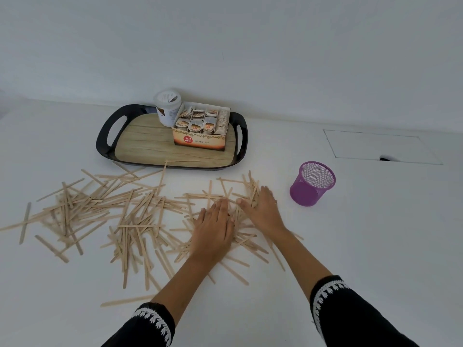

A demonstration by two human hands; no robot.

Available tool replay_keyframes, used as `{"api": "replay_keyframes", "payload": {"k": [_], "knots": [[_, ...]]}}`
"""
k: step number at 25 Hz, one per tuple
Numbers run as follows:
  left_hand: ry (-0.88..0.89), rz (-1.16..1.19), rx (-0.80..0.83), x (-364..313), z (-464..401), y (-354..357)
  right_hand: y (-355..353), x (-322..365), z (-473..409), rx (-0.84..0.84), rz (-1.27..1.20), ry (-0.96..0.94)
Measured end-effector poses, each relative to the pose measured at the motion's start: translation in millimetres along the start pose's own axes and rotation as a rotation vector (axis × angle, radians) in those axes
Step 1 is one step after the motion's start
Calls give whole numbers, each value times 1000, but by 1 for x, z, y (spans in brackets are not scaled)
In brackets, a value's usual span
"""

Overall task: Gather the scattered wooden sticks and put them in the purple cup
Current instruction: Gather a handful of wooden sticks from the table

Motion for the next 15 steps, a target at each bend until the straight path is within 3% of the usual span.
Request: {"api": "replay_keyframes", "payload": {"k": [4, 8, 12, 15], "knots": [[54, 302, -26, -4, 3, -9, 21, 21, 10, -18, 11, -64], [-17, 510, -143, 5, 4, -29, 21, 30, 16, -74, 98, -154], [-47, 198, -310, 27, 12, -54, 10, 31, 12, -54, 142, -157], [-204, -38, -176, 45, 19, -47, -3, 22, 16, -105, 195, -35]]}}
Point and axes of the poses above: each hand's wrist, its own z-axis away from the middle knuckle, its own y-axis out of the palm, x = y × z, the point moved 8 cm from there along -z, towards the middle knuckle
